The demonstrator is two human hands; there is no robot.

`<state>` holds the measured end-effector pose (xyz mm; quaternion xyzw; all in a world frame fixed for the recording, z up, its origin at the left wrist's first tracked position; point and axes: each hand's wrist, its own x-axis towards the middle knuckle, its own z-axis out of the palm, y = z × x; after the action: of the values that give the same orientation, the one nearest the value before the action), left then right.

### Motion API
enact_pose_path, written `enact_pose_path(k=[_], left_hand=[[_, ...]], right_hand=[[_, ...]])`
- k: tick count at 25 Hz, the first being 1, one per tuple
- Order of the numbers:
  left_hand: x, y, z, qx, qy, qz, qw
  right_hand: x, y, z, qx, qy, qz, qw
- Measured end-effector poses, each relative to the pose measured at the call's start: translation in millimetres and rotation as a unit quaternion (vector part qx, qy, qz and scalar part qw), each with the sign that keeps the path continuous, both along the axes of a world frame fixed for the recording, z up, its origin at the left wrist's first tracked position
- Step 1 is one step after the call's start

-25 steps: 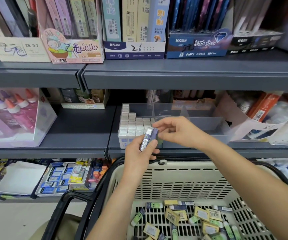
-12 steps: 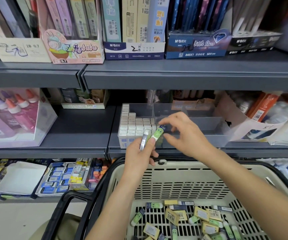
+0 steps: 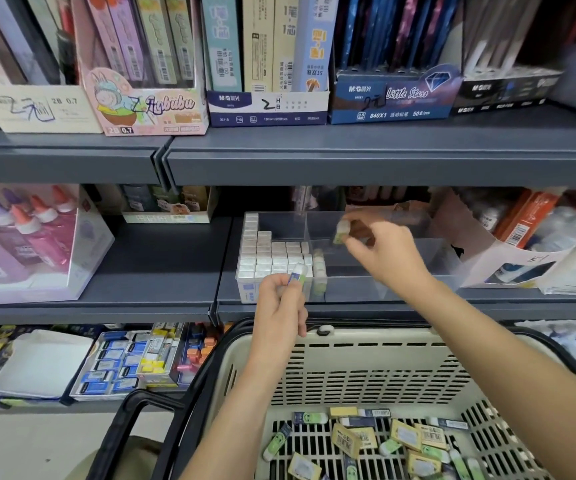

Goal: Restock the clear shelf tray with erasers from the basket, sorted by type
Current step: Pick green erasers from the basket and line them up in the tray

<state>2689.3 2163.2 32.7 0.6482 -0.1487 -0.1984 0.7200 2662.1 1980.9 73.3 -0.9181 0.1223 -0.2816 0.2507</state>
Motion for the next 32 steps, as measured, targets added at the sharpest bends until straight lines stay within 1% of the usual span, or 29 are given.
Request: enact_pose_path(k=[1,3,7,10,14,20,21,23,24,25,28,30,32], left_hand=[[0,-1,0,0.0,-0.002,0.007,1.0],[0,-1,0,0.006,-0.015,0.023,1.0],[1,4,0,0.026,-0.075,0.061,0.995],[1,6,0,0.042,-0.103,0.089,0.99],[4,6,0,0.031,-0.072,0.107,0.991],[3,6,1,0.021,-0.067,0.11,0.992],[3,5,1,0.023,-0.064,0.108,0.992],[2,5,1,0.025,-0.062,0.102,0.993],[2,5,1,0.022,-0.065,0.095,0.993],[2,4,2,0.019,-0.07,0.084,0.994],[-1,2,1,0.018,-0.082,0.054,0.995],[-3,1,1,0.022,-0.083,0.05,0.995],[-5,0,1,0.037,-0.101,0.044,0.993]], right_hand=[[7,-4,1,0.036,0.007,-0.002,0.999],[17,-6,0,0.078,0.03,0.01,0.996],[26,-1,-6,0.115,0.074,0.041,0.99],[31,0,-9,0.101,0.125,0.048,0.986],[33,0,-14,0.088,0.204,0.047,0.974],[29,0,-9,0.088,0.271,0.068,0.956],[27,0,-6,0.073,0.265,0.063,0.959],[19,6,1,0.039,0.202,0.05,0.977],[14,12,5,0.05,0.163,0.061,0.983],[9,18,8,0.083,0.139,0.086,0.983],[-7,32,13,0.195,0.135,0.175,0.956],[-14,32,15,0.23,0.146,0.198,0.942],[-20,29,17,0.241,0.158,0.207,0.935]])
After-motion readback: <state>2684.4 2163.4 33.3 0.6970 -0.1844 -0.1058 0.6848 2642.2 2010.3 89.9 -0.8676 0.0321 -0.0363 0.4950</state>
